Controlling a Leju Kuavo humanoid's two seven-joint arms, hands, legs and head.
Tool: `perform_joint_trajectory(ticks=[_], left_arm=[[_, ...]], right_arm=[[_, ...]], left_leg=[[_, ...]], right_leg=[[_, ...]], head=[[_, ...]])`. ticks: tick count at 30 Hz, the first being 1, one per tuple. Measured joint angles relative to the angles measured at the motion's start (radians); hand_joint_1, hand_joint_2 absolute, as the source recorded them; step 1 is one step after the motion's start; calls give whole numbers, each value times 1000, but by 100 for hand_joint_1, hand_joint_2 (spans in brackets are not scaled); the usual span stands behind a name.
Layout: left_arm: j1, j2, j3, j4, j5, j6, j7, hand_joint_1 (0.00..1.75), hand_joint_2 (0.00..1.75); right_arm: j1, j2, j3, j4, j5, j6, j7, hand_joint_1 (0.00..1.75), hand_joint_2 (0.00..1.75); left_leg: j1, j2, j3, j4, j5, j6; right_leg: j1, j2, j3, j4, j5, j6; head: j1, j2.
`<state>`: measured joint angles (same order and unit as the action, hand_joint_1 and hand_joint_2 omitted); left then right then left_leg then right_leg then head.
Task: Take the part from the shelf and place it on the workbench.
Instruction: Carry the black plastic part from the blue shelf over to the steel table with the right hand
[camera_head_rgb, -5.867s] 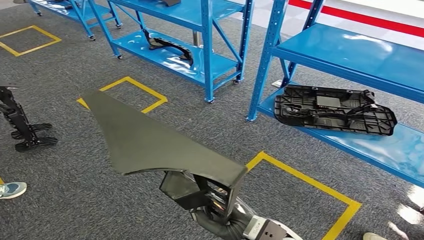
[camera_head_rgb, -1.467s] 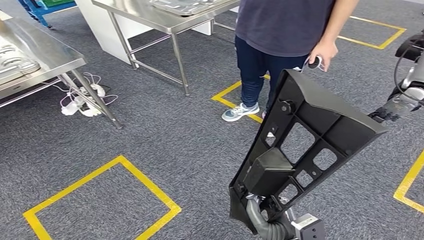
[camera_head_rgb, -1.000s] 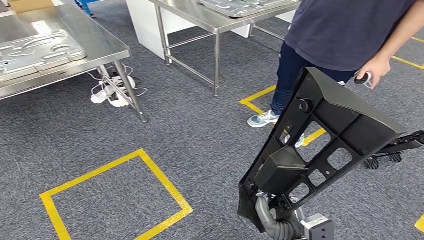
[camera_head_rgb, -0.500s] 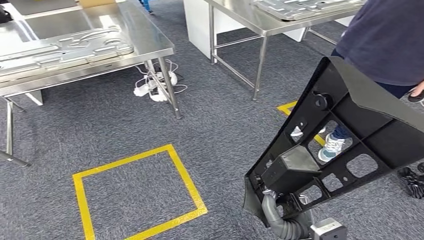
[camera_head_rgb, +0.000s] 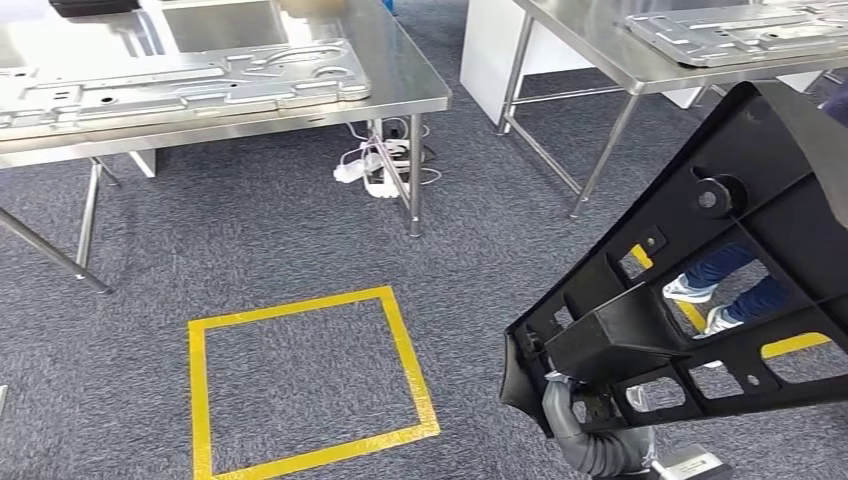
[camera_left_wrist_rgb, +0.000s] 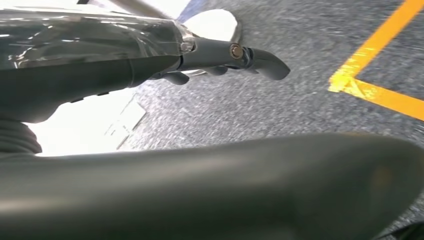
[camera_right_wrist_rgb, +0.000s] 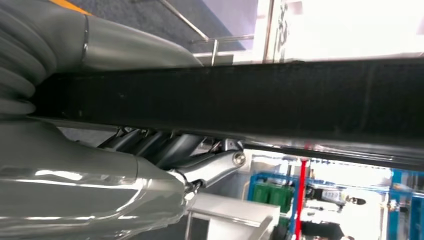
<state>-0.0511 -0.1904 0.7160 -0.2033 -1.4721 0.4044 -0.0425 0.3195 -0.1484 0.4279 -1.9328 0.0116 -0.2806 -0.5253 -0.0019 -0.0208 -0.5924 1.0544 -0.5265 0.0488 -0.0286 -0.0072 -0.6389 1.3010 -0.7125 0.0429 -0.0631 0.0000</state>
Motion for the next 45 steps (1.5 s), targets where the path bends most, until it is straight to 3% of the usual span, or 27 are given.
perform_joint_trajectory(ticks=[1, 2, 4, 6, 8, 9, 11, 13, 15, 16, 18, 20, 22, 24, 25, 27, 28, 30, 31, 32, 34, 36, 40, 45], left_arm=[[0, 0, 0, 0, 0, 0, 0, 0, 175], [1, 0, 0, 0, 0, -1, 0, 0, 175], [1, -1, 0, 0, 0, -1, 0, 0, 175], [-1, -1, 0, 0, 0, -2, 0, 0, 175], [2, -1, 0, 0, 0, -2, 0, 0, 175], [4, -1, 0, 0, 1, -3, 0, 0, 175], [5, -1, 0, 0, 2, -3, 1, 0, 175], [2, -1, 0, 0, 2, -3, 1, 0, 175], [2, -1, 0, 0, 2, -3, 2, 0, 175], [4, -1, 0, 0, 2, -3, 2, 0, 175], [7, 0, 1, 0, 2, -3, 4, 0, 175], [5, 2, 1, 0, 2, -3, 4, 0, 175], [4, 2, 1, 0, 2, -3, 3, 0, 175], [8, 2, 1, 0, 2, -3, 3, 0, 175], [10, 3, 1, 0, 2, -2, 3, 0, 175], [9, 3, 1, 0, 1, -2, 4, 0, 175], [7, 3, 1, 0, 1, -2, 3, 0, 175], [5, 3, 1, 0, 0, -2, 4, 0, 175], [5, 3, 1, 0, 1, -2, 4, 0, 175], [6, 3, 1, 0, 1, -2, 4, 0, 175], [6, 2, 1, 0, 1, -2, 3, 0, 175], [5, 2, 1, 0, 1, -3, 3, 0, 175], [6, 3, 1, 0, 1, -3, 0, 0, 175], [6, 3, 1, 0, 1, -3, 0, 0, 175]], right_arm=[[1, 0, -4, -2, 2, 0, 0, 175, 175], [2, -1, -8, -6, 4, 1, 0, 175, 175], [2, -2, -13, -11, 8, 3, -1, 175, 175], [4, -2, -16, -17, 9, 6, -1, 175, 175], [6, -2, -17, -24, 10, 8, -1, 175, 175], [5, -2, -17, -27, 10, 8, -2, 175, 175], [7, -2, -19, -34, 11, 8, -2, 175, 175], [9, -1, -22, -37, 11, 8, -2, 175, 175], [10, 0, -26, -37, 13, 9, -2, 175, 175], [11, 2, -29, -37, 15, 11, -2, 175, 175], [11, 7, -34, -37, 17, 15, -2, 175, 175], [12, 13, -37, -37, 18, 17, -2, 175, 175], [12, 17, -39, -37, 19, 18, -1, 175, 175], [11, 20, -41, -37, 20, 19, -1, 175, 175], [11, 22, -41, -37, 19, 20, -1, 175, 175], [12, 23, -44, -37, 17, 25, -2, 175, 175], [13, 24, -46, -37, 14, 30, -2, 175, 175], [16, 24, -50, -35, 8, 39, -3, 175, 175], [17, 24, -51, -35, 7, 41, -2, 175, 175], [18, 24, -53, -34, 7, 42, -2, 175, 175], [19, 25, -56, -34, 8, 45, -2, 175, 175], [19, 27, -57, -34, 9, 47, -2, 175, 175], [22, 34, -59, -35, 9, 51, -1, 175, 175], [22, 40, -60, -34, 9, 55, 1, 175, 175]], left_leg=[[0, -14, 3, 0, -1, 0], [0, -29, 7, 1, -3, -1], [0, -58, 13, 3, -9, -7], [1, -81, 11, 5, -12, -17], [5, -99, 8, 2, -11, -29], [5, -94, 7, 3, -13, -35], [3, -51, -12, 45, -39, -46], [5, -6, -68, 154, -92, -56], [10, 5, -121, 251, -119, -63], [12, 8, -126, 256, -108, -64], [12, 26, -83, 162, -41, -61], [2, 70, -30, 53, 2, -50], [-9, 91, -17, 20, 0, -38], [-8, 73, -16, 11, 1, -27], [-5, 63, -12, 6, 2, -21], [2, 45, -4, -2, 4, -8], [2, 37, -3, -3, 3, -4], [0, 22, 1, -3, 0, 2], [0, 15, 4, -3, -2, 3], [0, 8, 9, -3, -5, 3], [-1, -2, 21, -2, -12, -3], [-4, -8, 27, 0, -21, -13], [-7, -11, 32, -2, -27, -4], [-6, -11, 37, -10, -25, -8]], right_leg=[[0, 2, -7, -5, 22, 0], [1, 7, 4, -48, 62, -1], [-1, 44, 48, -172, 136, -6], [-2, 77, 74, -240, 156, -10], [0, 70, 79, -249, 151, -17], [-1, 59, 82, -252, 152, -22], [-5, 33, 88, -257, 151, -32], [-4, 3, 93, -258, 146, -40], [-4, -26, 99, -258, 140, -41], [-4, -39, 103, -258, 136, -40], [-4, -64, 116, -258, 126, -35], [-1, -83, 127, -258, 116, -26], [3, -102, 135, -262, 110, -16], [2, -115, 145, -268, 105, -6], [1, -101, 149, -264, 98, -1], [-1, -46, 122, -198, 57, 2], [0, -20, 89, -134, 28, 1], [1, -1, 14, -12, -8, 2], [2, 0, -6, 8, 3, 2], [2, 1, -7, -14, 34, 2], [2, 5, 32, -134, 120, -2], [4, 11, 68, -232, 160, -9], [5, 12, 79, -256, 158, -13], [7, 12, 80, -255, 154, -19]], head=[[0, 0], [0, 0], [0, 0], [0, 0], [-1, 0], [-1, 0], [-1, 0], [-2, 0], [-1, 0], [-2, 0], [-2, 0], [-2, 0], [-2, 0], [-2, 0], [-2, 0], [-1, 0], [-1, 0], [0, 0], [0, 0], [0, 0], [0, 0], [0, 0], [-1, 0], [-1, 0]])
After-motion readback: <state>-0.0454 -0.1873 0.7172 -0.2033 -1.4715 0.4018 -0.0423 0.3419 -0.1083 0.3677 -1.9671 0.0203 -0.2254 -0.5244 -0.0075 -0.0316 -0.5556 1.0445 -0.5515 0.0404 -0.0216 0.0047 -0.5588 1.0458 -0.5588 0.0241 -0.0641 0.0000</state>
